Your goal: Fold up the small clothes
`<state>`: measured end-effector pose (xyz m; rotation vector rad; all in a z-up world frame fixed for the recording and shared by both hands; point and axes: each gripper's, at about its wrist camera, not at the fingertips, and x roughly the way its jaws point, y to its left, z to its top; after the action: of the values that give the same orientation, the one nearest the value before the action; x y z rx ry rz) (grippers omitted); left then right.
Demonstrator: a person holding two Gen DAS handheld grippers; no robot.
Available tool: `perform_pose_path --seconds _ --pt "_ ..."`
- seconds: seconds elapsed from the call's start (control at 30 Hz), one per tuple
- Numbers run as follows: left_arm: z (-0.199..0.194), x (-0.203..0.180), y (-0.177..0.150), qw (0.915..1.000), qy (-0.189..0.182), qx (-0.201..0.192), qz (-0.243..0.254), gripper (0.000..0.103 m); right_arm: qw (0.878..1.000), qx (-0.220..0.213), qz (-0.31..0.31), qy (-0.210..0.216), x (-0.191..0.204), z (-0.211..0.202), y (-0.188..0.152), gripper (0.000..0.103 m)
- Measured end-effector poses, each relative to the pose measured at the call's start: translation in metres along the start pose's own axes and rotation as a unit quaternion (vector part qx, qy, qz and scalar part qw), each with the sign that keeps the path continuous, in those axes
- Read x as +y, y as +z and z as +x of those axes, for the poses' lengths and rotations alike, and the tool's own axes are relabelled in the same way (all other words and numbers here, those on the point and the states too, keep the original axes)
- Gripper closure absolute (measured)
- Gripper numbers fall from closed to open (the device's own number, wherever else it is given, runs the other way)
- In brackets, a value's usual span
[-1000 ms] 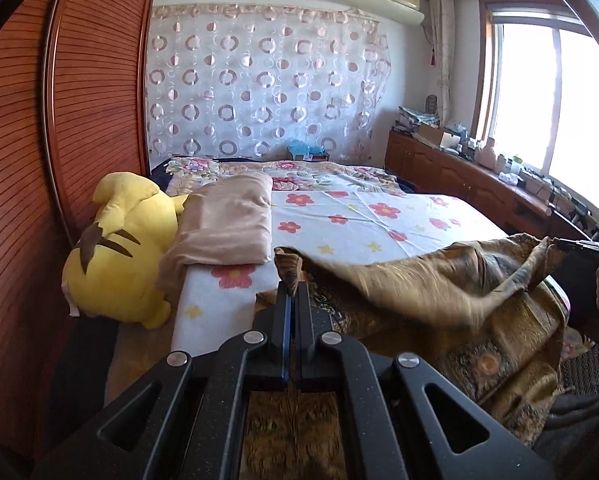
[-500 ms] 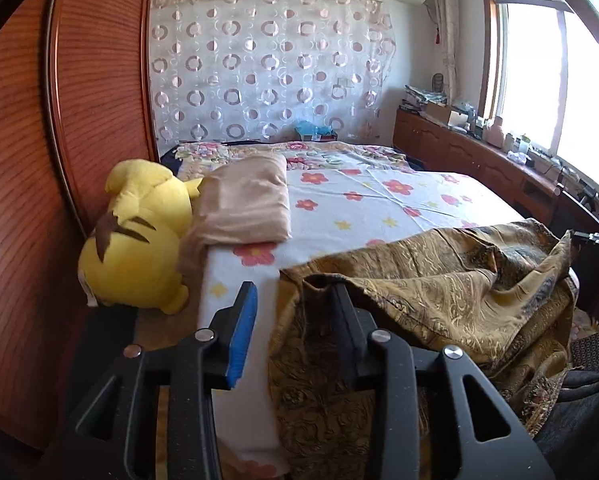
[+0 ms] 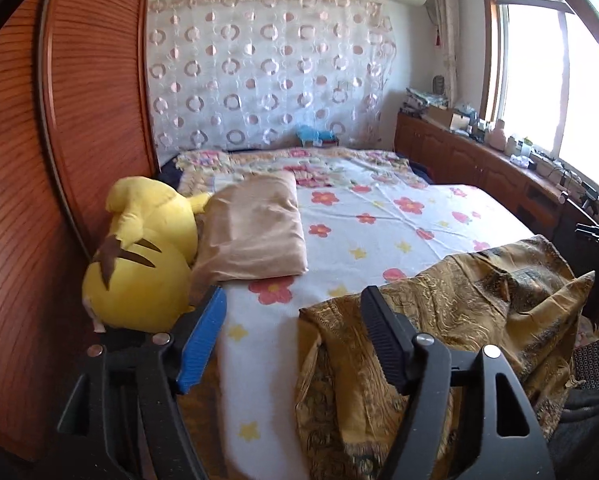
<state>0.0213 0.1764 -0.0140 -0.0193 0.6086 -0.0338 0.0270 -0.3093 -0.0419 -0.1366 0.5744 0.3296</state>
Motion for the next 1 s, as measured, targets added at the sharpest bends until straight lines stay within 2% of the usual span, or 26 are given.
perform_pose_path --seconds 0.23,0.4,0.47,0.7,0.9,0.97,1.0 --pt "0.070 -0.005 0.005 0.9982 -0.026 0.055 -0.004 0.033 0.999 0.053 0.004 0.005 -0.009 0.067 0.014 0.057" --pt "0.110 -0.018 -0.005 0.9930 -0.026 0.114 0.020 0.033 0.995 0.096 0.011 -0.005 -0.025 0.099 0.023 0.053" --pt "0.120 -0.021 -0.011 0.9903 -0.015 0.135 0.027 0.033 0.994 0.109 0.013 -0.009 -0.031 0.107 0.025 0.052" --pt "0.126 -0.018 -0.021 0.9885 -0.029 0.148 0.003 0.033 0.992 0.125 0.021 -0.017 -0.029 0.114 0.021 0.039" --pt "0.128 -0.020 -0.018 0.9886 -0.030 0.147 0.005 0.033 0.991 0.127 0.029 0.018 -0.030 0.120 0.023 0.039" --pt "0.128 -0.022 -0.018 0.9884 -0.039 0.147 0.010 0.038 0.991 0.127 0.019 0.028 -0.026 0.119 0.023 0.039" --pt "0.127 -0.024 -0.018 0.9881 -0.048 0.146 0.013 0.046 0.991 0.127 0.012 0.030 -0.024 0.118 0.022 0.041"
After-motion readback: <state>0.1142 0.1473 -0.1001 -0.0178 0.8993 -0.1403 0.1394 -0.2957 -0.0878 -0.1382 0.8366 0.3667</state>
